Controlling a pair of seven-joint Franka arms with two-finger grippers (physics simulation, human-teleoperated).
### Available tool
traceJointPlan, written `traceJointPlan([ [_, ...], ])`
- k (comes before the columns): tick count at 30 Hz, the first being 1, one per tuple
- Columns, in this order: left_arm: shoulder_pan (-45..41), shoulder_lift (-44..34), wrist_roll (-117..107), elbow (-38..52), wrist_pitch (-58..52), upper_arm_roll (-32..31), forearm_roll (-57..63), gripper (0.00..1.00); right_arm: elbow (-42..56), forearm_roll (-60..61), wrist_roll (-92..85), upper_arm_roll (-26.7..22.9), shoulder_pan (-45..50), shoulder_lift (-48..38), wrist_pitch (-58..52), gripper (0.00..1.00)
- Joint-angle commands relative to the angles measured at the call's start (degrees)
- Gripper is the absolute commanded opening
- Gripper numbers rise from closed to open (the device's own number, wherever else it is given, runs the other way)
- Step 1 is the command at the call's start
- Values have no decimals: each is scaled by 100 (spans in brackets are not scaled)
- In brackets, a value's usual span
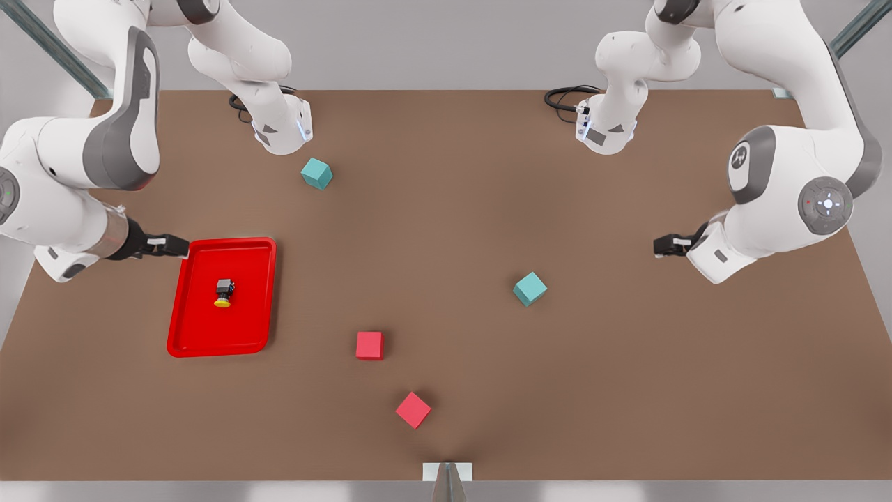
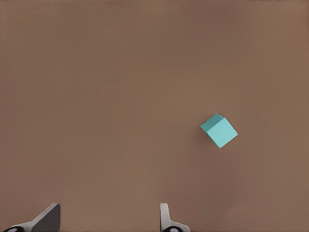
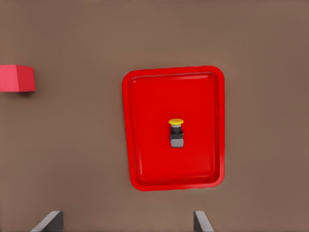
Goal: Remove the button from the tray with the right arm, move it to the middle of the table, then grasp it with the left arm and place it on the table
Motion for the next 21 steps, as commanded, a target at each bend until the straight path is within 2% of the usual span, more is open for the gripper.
traceJointPlan([
  [1,0,-15,-86,3,325,0,-16,100,-6,20,56,14,16,46,124,100],
  [8,-553,381,-834,548,581,9,-16,100,-208,-50,-216,14,7,125,203,100],
  [12,-615,469,-834,600,528,0,-24,100,-1043,-33,-620,14,-19,222,1258,100],
  [14,-641,495,-816,574,133,-9,-7,100,-1290,2,-664,23,-28,274,1723,100],
  [19,-694,521,-1044,592,203,-70,20,100,-1132,11,-348,32,69,766,2664,100],
  [21,-764,521,-1071,592,211,-70,20,100,-771,3,-339,40,60,934,2647,100],
])
